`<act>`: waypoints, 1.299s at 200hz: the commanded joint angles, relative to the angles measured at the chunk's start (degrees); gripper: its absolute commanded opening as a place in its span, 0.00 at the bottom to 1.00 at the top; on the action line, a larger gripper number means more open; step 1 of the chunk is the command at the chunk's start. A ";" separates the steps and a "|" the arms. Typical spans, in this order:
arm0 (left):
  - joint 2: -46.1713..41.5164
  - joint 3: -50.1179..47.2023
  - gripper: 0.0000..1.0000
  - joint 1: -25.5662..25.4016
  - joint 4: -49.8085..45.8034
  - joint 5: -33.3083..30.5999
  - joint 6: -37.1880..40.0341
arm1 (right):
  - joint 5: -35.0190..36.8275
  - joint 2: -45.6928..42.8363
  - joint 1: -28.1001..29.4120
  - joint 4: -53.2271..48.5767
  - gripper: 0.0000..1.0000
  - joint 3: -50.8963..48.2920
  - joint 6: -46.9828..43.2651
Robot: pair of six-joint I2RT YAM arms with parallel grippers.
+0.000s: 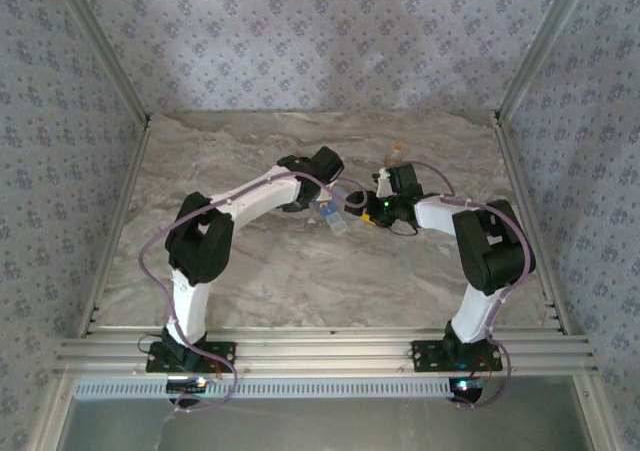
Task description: Sort the pills into containers
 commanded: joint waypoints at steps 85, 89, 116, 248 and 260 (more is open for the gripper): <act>5.83 -0.01 0.00 -0.06 -0.70 -3.98 2.59 | -1.11 0.78 0.41 -1.79 0.73 1.65 -1.08; 5.57 0.08 0.00 -0.13 -0.70 -4.00 2.61 | -1.14 0.79 0.36 -1.81 0.73 1.56 -1.04; 3.54 -0.87 0.00 -0.69 1.25 -7.10 4.95 | -1.14 0.94 0.45 -1.83 0.73 1.67 -1.07; 2.16 -5.03 0.00 -3.18 11.19 -13.87 14.89 | -1.66 1.12 0.40 -1.57 0.74 1.61 -0.74; 2.01 -5.77 0.00 -3.21 11.55 -14.18 15.59 | -1.64 1.20 0.42 -1.55 0.74 1.67 -0.75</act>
